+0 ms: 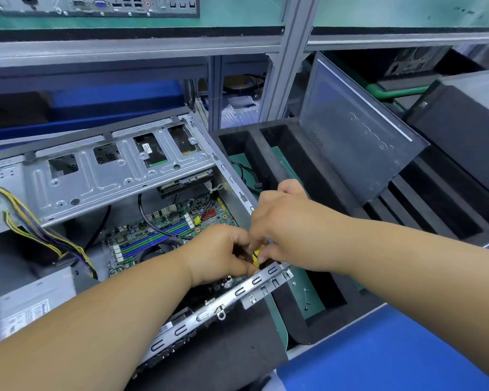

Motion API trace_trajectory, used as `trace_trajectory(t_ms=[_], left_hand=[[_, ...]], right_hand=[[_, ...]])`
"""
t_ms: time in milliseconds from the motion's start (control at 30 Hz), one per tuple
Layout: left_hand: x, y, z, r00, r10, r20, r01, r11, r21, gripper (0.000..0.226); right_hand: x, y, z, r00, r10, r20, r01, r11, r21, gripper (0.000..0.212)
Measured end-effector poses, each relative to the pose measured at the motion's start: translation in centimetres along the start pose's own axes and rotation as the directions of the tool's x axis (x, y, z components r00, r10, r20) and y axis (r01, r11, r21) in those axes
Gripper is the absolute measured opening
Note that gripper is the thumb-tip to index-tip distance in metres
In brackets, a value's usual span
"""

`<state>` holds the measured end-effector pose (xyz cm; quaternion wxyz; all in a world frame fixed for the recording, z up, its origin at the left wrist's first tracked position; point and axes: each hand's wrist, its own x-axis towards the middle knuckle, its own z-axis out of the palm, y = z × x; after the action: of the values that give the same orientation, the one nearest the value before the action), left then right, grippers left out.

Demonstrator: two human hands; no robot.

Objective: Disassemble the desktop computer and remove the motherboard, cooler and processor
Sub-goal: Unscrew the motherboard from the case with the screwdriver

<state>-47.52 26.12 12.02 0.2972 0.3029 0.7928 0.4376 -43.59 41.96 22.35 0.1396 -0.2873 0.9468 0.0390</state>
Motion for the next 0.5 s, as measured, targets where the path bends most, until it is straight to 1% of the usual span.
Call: trace_trajectory(t_ms=[33, 100, 167, 233, 267, 333, 367, 400, 433, 500], left_hand=[[-0.12, 0.11, -0.11, 1.0, 0.001, 0.012, -0.001, 1.0, -0.028, 0.024], [-0.25, 0.26, -0.36, 0.998, 0.002, 0.065, 0.003, 0.997, -0.081, 0.011], [-0.4, 0.41, -0.51, 0.995, 0.002, 0.101, 0.007, 0.996, -0.086, 0.012], [-0.4, 0.41, -0.43, 0.996, -0.009, 0.094, 0.017, 0.996, -0.087, 0.007], [-0.35, 0.45, -0.39, 0.997, -0.013, 0.076, 0.019, 0.996, -0.084, 0.008], [-0.22, 0.63, -0.25, 0.999, -0.01, 0.039, 0.014, 0.996, -0.084, 0.027], [-0.16, 0.69, -0.14, 1.0, -0.005, 0.023, 0.007, 0.996, -0.092, 0.033], [-0.1, 0.75, -0.07, 1.0, -0.002, 0.008, 0.002, 0.995, -0.095, 0.034], [-0.03, 0.8, 0.01, 1.0, -0.006, -0.003, 0.006, 0.995, -0.097, 0.031], [0.0, 0.94, 0.15, 1.0, -0.011, -0.021, 0.01, 0.997, -0.072, 0.022]], right_hand=[[0.11, 0.0, -0.05, 1.0, -0.01, 0.004, 0.01, 1.0, -0.006, 0.019], [0.23, 0.07, -0.24, 1.0, -0.021, 0.017, 0.021, 0.999, -0.031, 0.021], [0.19, 0.08, -0.56, 0.999, -0.036, 0.029, 0.038, 0.997, -0.071, 0.02], [0.15, 0.15, -0.84, 0.998, -0.062, 0.022, 0.064, 0.995, -0.075, 0.016], [0.04, 0.16, -0.92, 0.998, -0.06, 0.022, 0.061, 0.997, -0.049, 0.016], [-0.26, 0.09, -0.84, 1.0, -0.016, 0.018, 0.015, 0.999, 0.052, 0.02], [-0.46, 0.12, -0.65, 1.0, 0.01, -0.02, -0.007, 0.994, 0.113, 0.02], [-0.57, 0.14, -0.47, 0.997, 0.037, -0.066, -0.026, 0.987, 0.159, 0.019], [-0.68, 0.17, -0.29, 0.994, 0.065, -0.092, -0.048, 0.983, 0.175, 0.017], [-0.63, 0.19, -0.02, 0.991, 0.103, -0.087, -0.089, 0.984, 0.153, 0.014]])
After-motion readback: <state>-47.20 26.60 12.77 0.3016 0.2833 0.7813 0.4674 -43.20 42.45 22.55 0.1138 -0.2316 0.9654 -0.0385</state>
